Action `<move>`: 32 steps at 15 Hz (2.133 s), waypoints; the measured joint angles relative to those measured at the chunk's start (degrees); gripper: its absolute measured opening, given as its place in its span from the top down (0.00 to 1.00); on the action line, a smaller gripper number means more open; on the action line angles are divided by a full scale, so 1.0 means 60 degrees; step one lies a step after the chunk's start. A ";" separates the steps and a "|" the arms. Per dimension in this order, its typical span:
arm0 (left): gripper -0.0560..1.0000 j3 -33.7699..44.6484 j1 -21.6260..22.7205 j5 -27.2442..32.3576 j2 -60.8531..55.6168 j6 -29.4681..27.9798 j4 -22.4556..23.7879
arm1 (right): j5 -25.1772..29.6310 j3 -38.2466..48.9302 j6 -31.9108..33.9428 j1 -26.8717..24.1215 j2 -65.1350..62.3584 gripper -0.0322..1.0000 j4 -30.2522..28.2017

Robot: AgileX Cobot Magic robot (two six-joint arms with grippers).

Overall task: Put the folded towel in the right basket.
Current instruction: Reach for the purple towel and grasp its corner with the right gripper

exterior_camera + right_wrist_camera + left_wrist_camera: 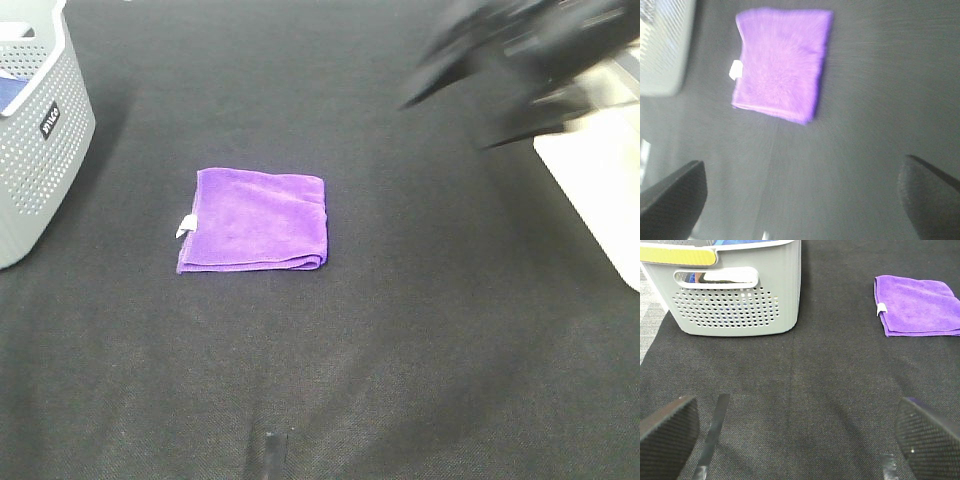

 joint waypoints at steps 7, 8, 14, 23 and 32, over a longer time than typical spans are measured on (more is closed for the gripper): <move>0.01 0.0000 0.0000 0.0000 0.0000 0.0000 0.0000 | 0.1146 -0.4670 -0.0181 0.0649 0.5281 0.02 0.0649; 0.01 0.0000 0.0000 0.0000 0.0000 0.0000 0.0000 | 0.1356 -0.5128 -0.0105 0.0649 0.5796 0.02 0.0659; 0.01 0.0000 0.0000 0.0000 0.0000 0.0000 0.0000 | 0.1518 -0.6121 0.0306 0.0649 0.7114 0.03 0.0735; 0.01 0.0000 0.0000 0.0000 0.0000 0.0000 0.0000 | 0.0812 -0.6388 0.0535 0.1977 0.7821 0.10 0.2129; 0.01 0.0000 0.0000 0.0000 0.0000 0.0000 0.0000 | 0.0306 -0.6274 0.0602 0.2206 0.7639 0.91 0.0735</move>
